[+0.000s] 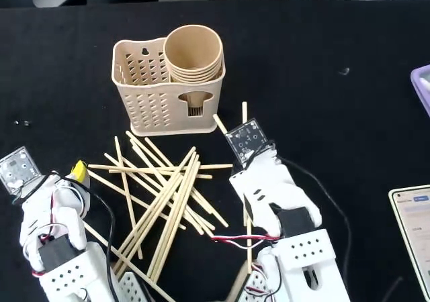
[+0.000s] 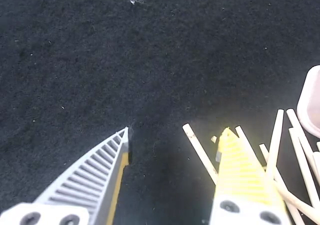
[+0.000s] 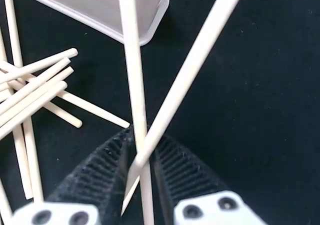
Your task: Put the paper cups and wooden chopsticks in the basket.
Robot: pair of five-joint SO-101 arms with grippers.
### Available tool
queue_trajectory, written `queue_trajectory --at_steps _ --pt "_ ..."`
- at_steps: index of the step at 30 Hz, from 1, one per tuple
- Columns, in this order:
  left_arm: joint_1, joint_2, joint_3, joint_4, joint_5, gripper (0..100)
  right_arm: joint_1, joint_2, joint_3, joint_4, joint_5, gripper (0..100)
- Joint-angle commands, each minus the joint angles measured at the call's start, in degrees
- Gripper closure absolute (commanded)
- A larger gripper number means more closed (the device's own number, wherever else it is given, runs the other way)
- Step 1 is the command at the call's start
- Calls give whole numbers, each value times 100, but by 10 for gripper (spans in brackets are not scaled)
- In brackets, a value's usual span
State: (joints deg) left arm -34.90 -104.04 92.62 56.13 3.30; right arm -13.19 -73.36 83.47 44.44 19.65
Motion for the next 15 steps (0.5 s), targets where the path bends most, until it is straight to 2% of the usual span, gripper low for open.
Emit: queue_trajectory --at_steps 1,6,9,15 --pt "13 -35 -57 -9 0 716 114 -154 -778 105 44 988" --pt "-4 -35 -57 -9 0 716 114 -110 -2132 853 62 988" --pt "-4 -35 -57 -9 0 716 114 -101 -2563 1143 404 988" --pt "-4 -35 -66 -9 0 716 123 -101 -1921 1433 1125 988"
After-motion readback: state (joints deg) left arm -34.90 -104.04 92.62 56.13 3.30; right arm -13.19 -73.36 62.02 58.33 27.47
